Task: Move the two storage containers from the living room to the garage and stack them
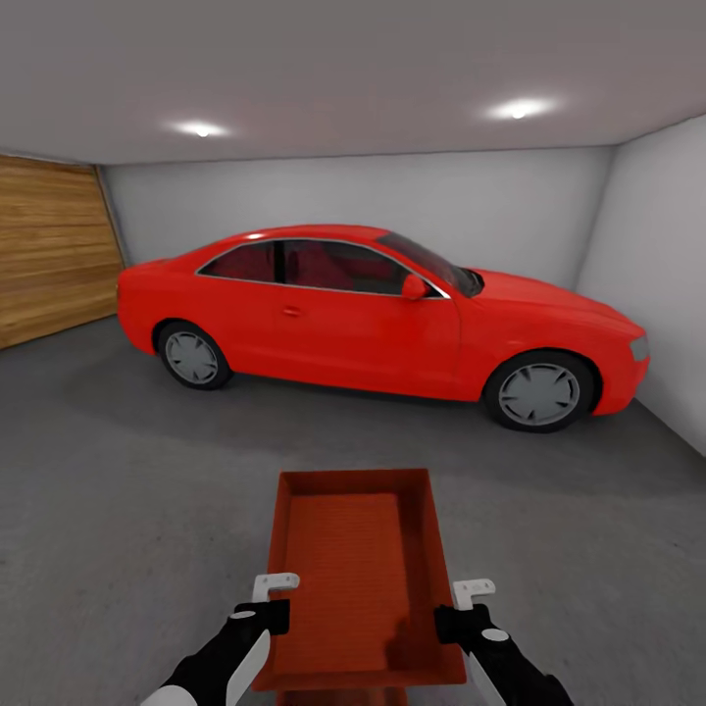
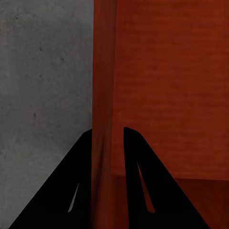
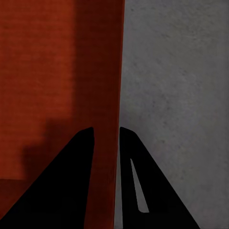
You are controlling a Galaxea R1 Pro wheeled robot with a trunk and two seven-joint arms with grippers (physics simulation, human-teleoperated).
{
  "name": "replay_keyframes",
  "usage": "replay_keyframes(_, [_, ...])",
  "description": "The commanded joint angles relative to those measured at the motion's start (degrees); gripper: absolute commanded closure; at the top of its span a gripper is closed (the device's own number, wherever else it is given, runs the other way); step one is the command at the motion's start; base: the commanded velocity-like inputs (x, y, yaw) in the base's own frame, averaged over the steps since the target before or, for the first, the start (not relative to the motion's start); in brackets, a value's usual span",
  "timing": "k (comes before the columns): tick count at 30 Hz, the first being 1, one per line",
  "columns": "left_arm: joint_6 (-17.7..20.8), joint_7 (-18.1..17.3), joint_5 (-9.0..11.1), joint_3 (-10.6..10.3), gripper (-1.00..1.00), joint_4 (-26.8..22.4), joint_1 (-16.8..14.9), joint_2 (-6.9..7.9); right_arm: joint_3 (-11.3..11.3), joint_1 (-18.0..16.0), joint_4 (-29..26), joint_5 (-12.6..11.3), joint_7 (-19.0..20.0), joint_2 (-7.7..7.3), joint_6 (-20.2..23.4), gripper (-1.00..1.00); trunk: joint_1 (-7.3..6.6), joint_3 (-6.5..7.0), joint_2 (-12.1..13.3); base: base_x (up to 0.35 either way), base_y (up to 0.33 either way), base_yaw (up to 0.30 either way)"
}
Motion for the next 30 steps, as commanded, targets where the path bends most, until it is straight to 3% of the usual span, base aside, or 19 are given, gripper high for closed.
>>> replay_keyframes(1, [0.33,0.63,-0.62,0.28,1.00,-1.52,-0.07,-4.55,-0.11,0.00,0.04,-0.04,-0.10,3.40,0.36,1.00,0.03,-0.18,-0.14,0.000,0.000,0.000])
replay_keyframes(30, [0.34,0.95,-0.86,0.02,1.00,-1.44,-0.04,-4.71,-0.11,0.00,0.02,-0.04,-0.07,3.40,0.44,1.00,0.03,-2.10,-0.14,0.000,0.000,0.000])
